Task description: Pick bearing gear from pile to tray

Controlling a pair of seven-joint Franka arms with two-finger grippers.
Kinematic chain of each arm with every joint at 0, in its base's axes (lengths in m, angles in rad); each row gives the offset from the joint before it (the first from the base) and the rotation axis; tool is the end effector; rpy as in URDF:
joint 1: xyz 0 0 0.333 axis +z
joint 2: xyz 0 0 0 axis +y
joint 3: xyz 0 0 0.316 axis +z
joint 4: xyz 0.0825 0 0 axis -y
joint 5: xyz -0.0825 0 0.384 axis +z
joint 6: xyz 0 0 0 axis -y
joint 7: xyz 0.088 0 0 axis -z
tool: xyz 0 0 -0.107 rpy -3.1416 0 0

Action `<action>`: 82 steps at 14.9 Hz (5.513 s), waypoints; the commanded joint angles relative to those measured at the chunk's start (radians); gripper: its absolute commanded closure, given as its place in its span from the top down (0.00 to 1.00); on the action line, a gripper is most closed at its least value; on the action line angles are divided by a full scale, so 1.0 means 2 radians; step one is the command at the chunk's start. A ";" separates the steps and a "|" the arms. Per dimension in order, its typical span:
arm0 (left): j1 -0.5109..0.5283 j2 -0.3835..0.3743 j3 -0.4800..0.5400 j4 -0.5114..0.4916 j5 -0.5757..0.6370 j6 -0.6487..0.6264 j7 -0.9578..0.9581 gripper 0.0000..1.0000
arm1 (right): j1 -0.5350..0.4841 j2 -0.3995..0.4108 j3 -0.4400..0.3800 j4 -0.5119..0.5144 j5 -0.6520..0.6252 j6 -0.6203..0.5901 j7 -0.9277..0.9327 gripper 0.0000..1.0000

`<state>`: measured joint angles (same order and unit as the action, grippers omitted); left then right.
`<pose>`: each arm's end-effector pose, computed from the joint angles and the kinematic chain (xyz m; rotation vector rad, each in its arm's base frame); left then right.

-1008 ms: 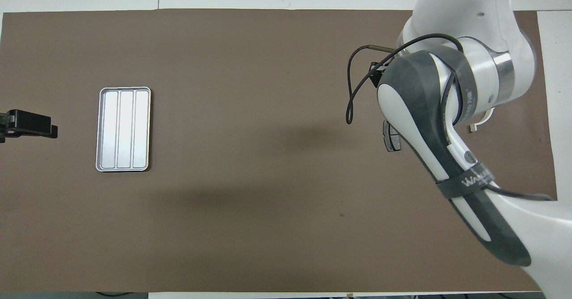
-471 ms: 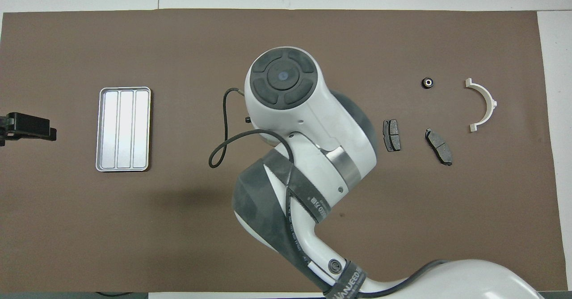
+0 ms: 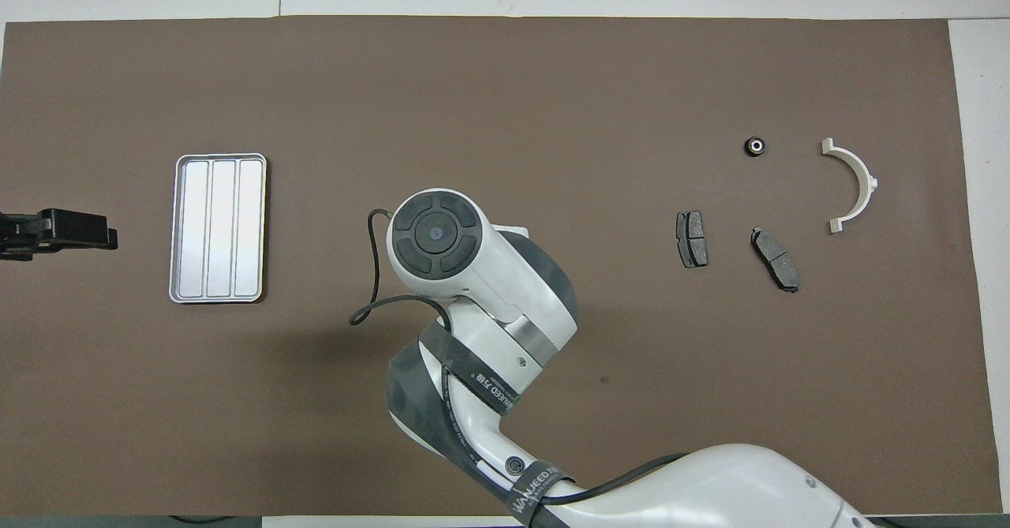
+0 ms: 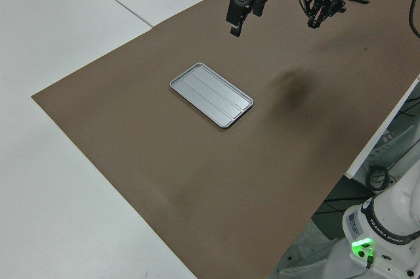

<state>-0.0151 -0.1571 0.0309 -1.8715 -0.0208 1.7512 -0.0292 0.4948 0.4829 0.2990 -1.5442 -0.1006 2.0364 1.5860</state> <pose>0.5157 0.0073 0.5810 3.1146 0.0749 0.0569 0.5077 0.4661 0.3849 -2.8609 1.1806 0.0483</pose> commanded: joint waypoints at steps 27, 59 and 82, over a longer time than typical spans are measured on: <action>-0.158 0.096 -0.009 -0.062 0.029 0.194 -0.267 0.99 | -0.167 -0.034 -0.001 0.033 -0.041 -0.106 -0.299 1.00; -0.315 0.229 -0.012 -0.111 0.001 0.347 -0.393 0.68 | -0.377 0.066 -0.007 -0.036 -0.056 0.132 -0.571 0.93; -0.005 0.086 0.000 -0.104 0.004 0.177 0.126 0.00 | -0.350 0.022 -0.001 0.026 -0.060 -0.050 -0.574 0.00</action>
<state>-0.0243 0.0658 0.0490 -1.9528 -0.0048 1.9928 0.2116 -0.2187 0.5805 0.2827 -1.5158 -0.2044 2.0277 0.4231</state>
